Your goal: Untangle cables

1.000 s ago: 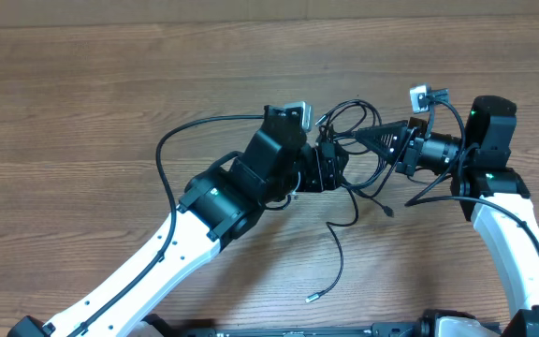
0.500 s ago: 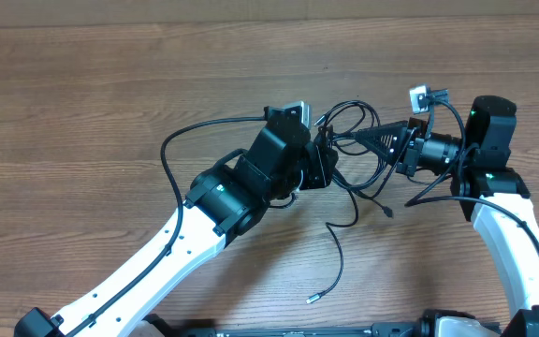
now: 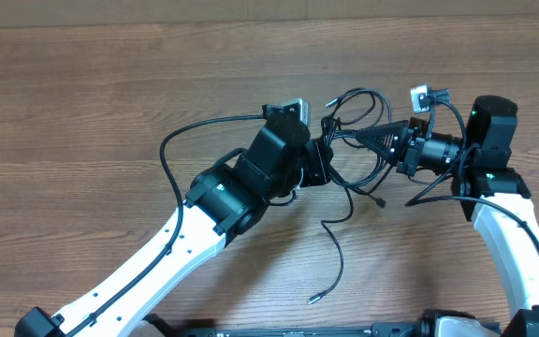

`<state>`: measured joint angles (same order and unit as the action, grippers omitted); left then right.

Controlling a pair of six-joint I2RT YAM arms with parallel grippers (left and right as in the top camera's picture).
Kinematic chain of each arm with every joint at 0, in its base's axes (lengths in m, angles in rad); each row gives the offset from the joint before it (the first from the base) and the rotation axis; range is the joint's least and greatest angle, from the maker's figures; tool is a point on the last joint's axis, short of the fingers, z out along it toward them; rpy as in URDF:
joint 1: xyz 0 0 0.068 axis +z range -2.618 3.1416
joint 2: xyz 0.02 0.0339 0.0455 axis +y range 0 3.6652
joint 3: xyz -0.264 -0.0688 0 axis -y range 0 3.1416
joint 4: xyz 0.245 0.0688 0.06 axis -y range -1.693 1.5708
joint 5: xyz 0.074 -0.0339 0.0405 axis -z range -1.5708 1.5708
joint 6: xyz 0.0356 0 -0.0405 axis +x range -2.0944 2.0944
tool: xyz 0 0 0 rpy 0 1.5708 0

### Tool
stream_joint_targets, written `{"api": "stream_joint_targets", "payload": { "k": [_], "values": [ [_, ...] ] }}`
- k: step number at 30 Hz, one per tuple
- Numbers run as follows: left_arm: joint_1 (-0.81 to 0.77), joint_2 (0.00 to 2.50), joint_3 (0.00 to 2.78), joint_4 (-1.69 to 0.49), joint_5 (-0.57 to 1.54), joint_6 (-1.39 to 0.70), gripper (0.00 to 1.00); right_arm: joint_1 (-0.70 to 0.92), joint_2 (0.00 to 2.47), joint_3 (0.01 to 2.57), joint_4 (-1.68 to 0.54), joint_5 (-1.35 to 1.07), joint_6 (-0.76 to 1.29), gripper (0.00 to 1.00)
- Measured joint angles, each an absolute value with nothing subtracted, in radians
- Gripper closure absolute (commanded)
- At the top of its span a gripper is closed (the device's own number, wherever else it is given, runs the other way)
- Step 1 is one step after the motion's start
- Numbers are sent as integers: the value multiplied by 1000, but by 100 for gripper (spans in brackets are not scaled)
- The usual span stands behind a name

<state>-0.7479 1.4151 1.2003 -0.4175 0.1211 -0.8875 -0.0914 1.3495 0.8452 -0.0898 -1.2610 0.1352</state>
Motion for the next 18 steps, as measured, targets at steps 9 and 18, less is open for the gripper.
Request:
{"api": "stream_joint_targets", "payload": {
  "k": [9,18],
  "values": [
    [-735,1422,1200,-432,118,-884,96,-91,1349,845,-156,-1153,128,0],
    [-609,1422,1200,-600,134,-884,96,-91,1349,845,-221,-771,127,0]
  ]
}}
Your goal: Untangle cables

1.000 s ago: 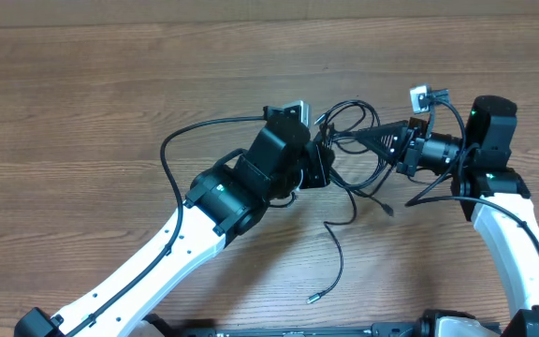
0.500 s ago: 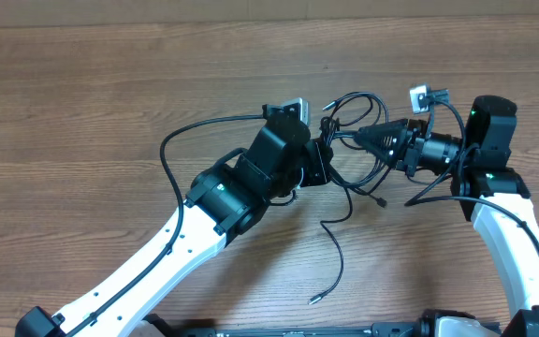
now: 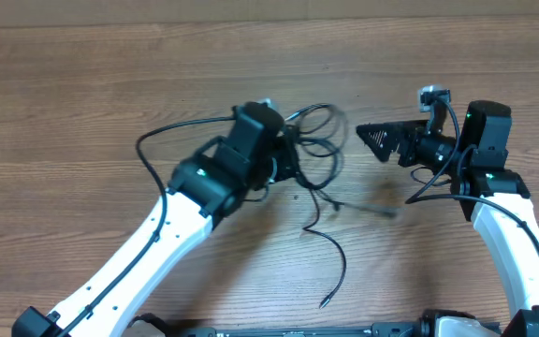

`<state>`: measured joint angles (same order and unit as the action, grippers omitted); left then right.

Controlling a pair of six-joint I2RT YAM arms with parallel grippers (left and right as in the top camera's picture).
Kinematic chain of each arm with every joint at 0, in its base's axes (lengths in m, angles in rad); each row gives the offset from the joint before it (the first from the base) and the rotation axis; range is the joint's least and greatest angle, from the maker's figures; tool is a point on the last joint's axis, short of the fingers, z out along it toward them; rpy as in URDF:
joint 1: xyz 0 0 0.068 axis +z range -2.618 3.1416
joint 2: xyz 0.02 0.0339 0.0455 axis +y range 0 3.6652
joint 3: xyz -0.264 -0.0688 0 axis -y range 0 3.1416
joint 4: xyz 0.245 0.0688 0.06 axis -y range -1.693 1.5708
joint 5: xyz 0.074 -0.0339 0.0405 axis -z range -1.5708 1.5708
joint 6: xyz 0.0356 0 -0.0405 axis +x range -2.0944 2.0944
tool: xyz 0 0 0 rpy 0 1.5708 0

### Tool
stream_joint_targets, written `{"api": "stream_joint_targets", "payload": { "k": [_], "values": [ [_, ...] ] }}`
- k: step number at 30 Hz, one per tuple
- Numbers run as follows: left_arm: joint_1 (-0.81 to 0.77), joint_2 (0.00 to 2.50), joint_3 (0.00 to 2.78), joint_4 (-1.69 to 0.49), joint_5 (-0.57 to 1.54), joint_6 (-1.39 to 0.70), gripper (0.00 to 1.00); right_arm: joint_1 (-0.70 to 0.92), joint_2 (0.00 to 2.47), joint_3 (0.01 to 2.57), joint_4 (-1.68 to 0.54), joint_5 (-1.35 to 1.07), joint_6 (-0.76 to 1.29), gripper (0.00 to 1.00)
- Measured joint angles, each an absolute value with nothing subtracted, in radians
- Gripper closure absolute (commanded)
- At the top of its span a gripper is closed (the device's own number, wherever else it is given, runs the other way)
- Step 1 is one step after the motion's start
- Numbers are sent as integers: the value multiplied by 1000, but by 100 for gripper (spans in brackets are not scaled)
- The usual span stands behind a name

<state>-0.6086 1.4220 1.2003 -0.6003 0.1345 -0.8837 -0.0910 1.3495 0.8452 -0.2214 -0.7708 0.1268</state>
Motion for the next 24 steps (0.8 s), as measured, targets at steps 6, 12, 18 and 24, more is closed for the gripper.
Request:
{"api": "stream_joint_targets", "payload": {
  "k": [6,12,18,24],
  "values": [
    [-548,1422,1200,-635,171,-884,96,-91,1349,845,-210,-622,99,0],
    [-547,1422,1200,-603,183,-889,96,-91,1349,845,-210,-803,-70,8],
    [-528,1422,1200,-602,183,-966,96,-87,1349,845,-224,-1031,-246,8],
    [-508,1422,1200,-605,183,-1070,96,-4,1339,845,-261,-1081,-375,8]
  ]
}}
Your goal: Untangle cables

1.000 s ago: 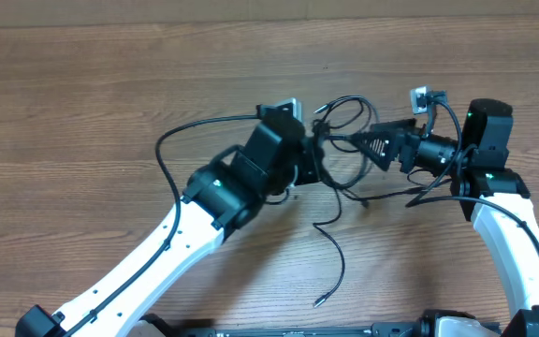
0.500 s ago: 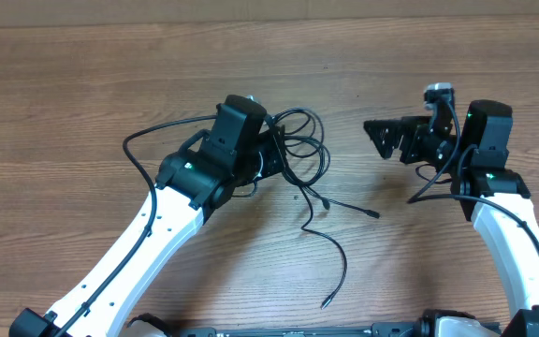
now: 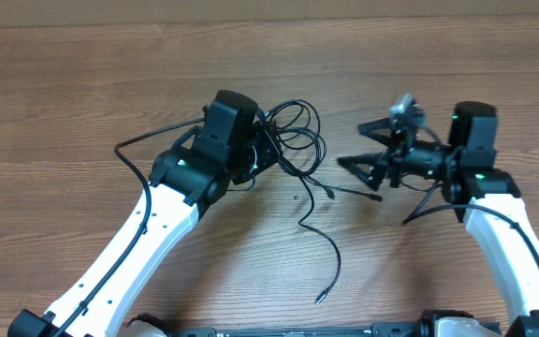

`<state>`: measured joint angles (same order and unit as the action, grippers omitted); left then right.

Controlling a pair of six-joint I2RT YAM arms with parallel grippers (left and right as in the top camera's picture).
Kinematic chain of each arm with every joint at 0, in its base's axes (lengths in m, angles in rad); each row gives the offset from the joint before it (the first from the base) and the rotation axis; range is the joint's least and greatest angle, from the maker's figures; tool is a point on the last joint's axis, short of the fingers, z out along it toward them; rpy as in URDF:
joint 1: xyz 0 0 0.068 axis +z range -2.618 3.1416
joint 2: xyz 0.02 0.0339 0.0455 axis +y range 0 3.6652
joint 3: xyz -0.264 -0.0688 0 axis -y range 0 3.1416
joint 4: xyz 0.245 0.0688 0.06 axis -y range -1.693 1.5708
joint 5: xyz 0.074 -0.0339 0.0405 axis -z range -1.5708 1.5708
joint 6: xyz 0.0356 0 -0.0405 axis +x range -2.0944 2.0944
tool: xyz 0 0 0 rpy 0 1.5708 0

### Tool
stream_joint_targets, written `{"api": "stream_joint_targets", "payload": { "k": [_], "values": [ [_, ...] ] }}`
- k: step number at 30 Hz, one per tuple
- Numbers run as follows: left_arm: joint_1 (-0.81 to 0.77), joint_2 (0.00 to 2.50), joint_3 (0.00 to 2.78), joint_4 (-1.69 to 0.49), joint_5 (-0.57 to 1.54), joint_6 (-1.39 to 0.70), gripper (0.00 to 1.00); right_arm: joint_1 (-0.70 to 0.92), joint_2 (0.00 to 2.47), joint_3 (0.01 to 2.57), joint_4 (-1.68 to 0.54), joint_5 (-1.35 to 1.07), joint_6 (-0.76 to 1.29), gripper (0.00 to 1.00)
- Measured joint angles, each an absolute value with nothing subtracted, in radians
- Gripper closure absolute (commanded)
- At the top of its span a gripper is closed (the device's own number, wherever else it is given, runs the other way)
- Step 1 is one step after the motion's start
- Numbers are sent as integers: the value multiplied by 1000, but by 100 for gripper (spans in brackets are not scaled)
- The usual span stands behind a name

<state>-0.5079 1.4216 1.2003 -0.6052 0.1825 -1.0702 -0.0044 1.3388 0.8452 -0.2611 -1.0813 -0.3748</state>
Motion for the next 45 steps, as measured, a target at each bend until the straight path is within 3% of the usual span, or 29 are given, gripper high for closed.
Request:
{"api": "stream_joint_targets", "payload": {
  "k": [9,17,28,33,45],
  "values": [
    [-502,1422,1200,-607,183,-1216,96,215,1309,845,-264,-910,-435,11],
    [-476,1422,1200,-647,210,-1274,96,399,1283,845,-284,-598,-447,18],
    [-420,1422,1200,-741,266,-1402,96,564,1278,845,-289,-226,-437,48],
    [-417,1422,1200,-740,293,-1439,96,577,1278,845,-296,-188,-431,63],
    [-417,1422,1200,-810,308,-1468,96,587,1278,845,-309,-184,-414,87]
  ]
}}
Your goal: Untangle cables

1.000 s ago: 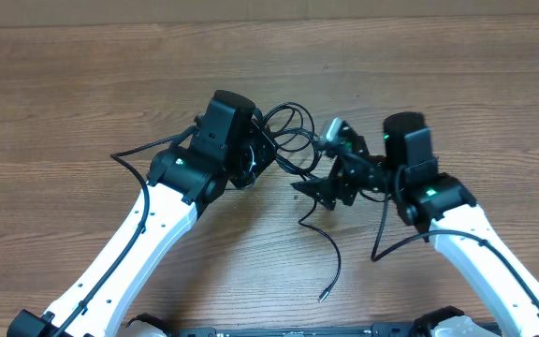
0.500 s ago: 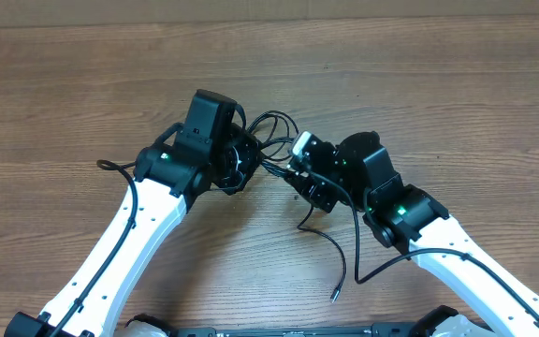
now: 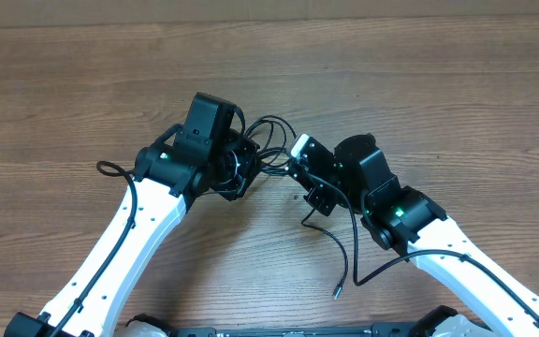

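Observation:
A tangle of thin black cables (image 3: 271, 131) lies on the wooden table just left of centre. My left gripper (image 3: 248, 167) sits at the tangle's left side, shut on the bundle, with its fingers mostly hidden under the wrist. Right of the tangle, my right gripper (image 3: 311, 176) stands open, its fingers spread on either side of a strand. From there one strand (image 3: 344, 245) trails down toward the front edge and ends in a small plug (image 3: 338, 292).
The brown wooden table (image 3: 438, 94) fills the view. A black lead (image 3: 110, 169) loops out to the left of the left arm. The right forearm (image 3: 457, 271) crosses the front right corner, with its own lead (image 3: 382, 271) hanging beside it.
My right arm has moved from the right side of the table to the cables at the centre, gripper still open. The left gripper with the bundle has shifted slightly left.
Both grippers met at the tangle right of centre. Then the left gripper, shut on the bundle, was further left with it, and the right gripper stood open and apart. The bundle went further left again, and now the right gripper is at its right side.

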`<state>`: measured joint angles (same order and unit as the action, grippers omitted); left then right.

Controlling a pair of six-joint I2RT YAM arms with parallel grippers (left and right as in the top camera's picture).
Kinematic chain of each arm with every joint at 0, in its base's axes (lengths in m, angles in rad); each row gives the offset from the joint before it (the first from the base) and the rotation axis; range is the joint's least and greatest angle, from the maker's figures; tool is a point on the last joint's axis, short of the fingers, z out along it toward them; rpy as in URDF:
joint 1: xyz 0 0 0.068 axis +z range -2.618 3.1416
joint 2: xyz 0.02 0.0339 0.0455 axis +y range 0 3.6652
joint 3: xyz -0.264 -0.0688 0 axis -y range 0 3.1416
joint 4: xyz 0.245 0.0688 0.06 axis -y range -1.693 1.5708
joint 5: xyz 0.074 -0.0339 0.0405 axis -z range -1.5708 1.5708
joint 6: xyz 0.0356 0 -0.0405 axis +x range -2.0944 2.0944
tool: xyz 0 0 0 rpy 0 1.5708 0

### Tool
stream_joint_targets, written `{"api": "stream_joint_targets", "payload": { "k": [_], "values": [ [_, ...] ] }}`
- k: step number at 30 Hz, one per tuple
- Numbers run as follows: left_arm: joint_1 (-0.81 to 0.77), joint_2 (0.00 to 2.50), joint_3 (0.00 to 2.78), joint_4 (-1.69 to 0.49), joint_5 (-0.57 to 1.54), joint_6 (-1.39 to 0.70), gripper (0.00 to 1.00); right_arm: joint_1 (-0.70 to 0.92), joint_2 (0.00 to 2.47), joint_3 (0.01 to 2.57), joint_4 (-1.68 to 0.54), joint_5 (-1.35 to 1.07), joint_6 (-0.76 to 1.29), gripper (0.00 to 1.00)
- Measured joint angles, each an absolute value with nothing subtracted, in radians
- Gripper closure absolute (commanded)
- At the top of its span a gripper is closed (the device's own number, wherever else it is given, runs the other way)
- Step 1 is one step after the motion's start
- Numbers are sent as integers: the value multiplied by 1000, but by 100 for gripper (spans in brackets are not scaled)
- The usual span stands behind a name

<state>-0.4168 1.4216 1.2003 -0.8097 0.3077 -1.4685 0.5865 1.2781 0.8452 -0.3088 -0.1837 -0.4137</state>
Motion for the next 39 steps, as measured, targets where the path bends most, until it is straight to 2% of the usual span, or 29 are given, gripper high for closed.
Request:
{"api": "stream_joint_targets", "payload": {
  "k": [3,6,7,9,10,11,13,15,18,20,25,28,30,36,39],
  "values": [
    [-416,1421,1202,-820,308,-1468,91,590,1278,845,-309,-188,-410,93],
    [-416,1421,1205,-831,308,-1468,79,590,1278,845,-307,-191,-404,94],
    [-416,1421,1205,-838,310,-1464,72,590,1278,845,-307,-190,-401,95],
    [-416,1421,1205,-846,311,-1444,53,589,1278,845,-306,-183,-395,95],
    [-416,1420,1205,-848,311,-1419,32,588,1278,845,-305,-178,-393,95],
    [-416,1420,1205,-850,310,-1395,25,588,1278,845,-305,-175,-391,96],
    [-417,1420,1205,-852,308,-1340,24,586,1278,845,-305,-171,-386,96],
    [-417,1420,1205,-846,307,-1235,18,583,1278,845,-305,-168,-385,96],
    [-417,1420,1205,-823,307,-1040,19,583,1278,845,-306,-164,-381,96],
    [-417,1420,1205,-810,307,-930,26,583,1278,845,-306,-164,-379,96],
    [-417,1410,1205,-764,307,-690,56,583,1278,845,-310,-163,-377,96],
    [-417,1406,1205,-731,307,-569,64,582,1278,845,-319,-156,-374,96],
    [-417,1406,1205,-717,307,-471,61,582,1278,845,-331,-153,-373,96],
    [-417,1406,1205,-717,301,-167,38,582,1278,845,-341,-152,-371,96],
    [-417,1406,1205,-723,252,-51,33,582,1278,845,-340,-152,-371,96]
  ]
}}
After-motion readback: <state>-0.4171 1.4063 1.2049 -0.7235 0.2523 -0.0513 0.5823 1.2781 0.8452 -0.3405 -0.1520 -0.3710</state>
